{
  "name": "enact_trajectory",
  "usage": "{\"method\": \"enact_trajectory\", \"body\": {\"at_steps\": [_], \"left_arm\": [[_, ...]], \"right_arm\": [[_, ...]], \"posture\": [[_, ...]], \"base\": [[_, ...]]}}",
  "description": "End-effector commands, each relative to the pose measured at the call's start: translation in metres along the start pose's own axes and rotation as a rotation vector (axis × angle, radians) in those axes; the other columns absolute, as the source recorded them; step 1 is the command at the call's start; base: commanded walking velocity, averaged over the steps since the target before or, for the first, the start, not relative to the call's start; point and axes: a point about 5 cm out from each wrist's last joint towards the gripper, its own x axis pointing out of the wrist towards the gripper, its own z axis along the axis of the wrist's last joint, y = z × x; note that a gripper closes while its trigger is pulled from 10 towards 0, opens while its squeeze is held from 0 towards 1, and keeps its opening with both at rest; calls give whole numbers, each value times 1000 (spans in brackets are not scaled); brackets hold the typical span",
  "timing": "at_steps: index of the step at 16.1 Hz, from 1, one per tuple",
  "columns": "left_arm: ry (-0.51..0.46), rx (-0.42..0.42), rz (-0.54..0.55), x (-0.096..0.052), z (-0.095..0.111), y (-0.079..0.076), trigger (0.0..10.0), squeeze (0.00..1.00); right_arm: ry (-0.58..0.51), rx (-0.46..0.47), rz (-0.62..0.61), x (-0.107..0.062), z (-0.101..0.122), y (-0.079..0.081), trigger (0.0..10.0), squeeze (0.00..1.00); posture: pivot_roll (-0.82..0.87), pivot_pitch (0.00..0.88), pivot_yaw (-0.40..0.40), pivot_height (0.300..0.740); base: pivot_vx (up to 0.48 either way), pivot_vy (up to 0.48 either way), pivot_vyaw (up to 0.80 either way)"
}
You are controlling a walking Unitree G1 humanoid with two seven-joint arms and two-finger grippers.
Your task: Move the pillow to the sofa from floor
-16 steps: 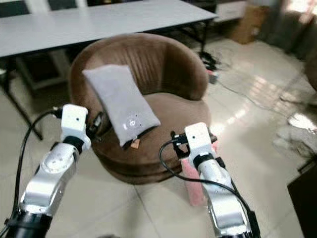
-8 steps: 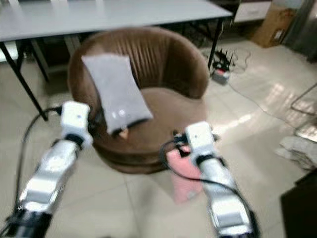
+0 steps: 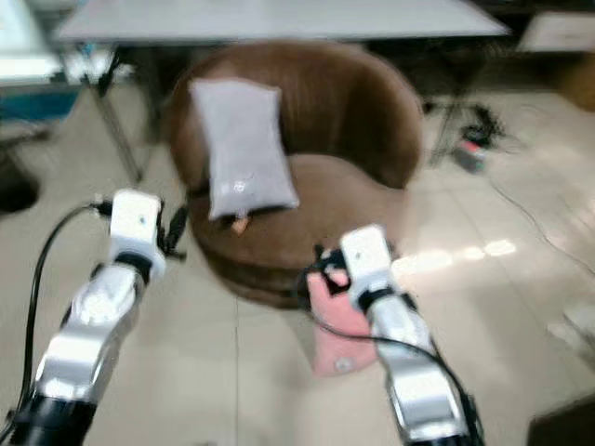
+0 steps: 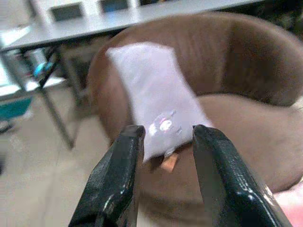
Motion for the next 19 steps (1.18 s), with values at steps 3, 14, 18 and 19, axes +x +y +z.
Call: {"method": "enact_trajectory", "body": {"at_steps": [3,14,18,19], "left_arm": [[-23,12,4,2,6,0,10000,0],[-24,10,13,0,4,0,10000,0],[-27,7,15,-1,4,-1,10000,0],[-29,6,16,-1,4,-1,10000,0]], "right_arm": [[-7,-13,-10,0,2,-6,10000,0],[-13,-27,11,1,3,-5,10000,0],[-14,-29,16,0,4,-5,10000,0],[-15,-30,17,0,4,-6,10000,0]], "posture": [[-58,21,25,740],[-64,32,14,740],[-65,35,13,740],[-66,36,11,740]], "base": [[0,-480,800],[0,-480,800],[0,-480,800],[0,-480,800]]}}
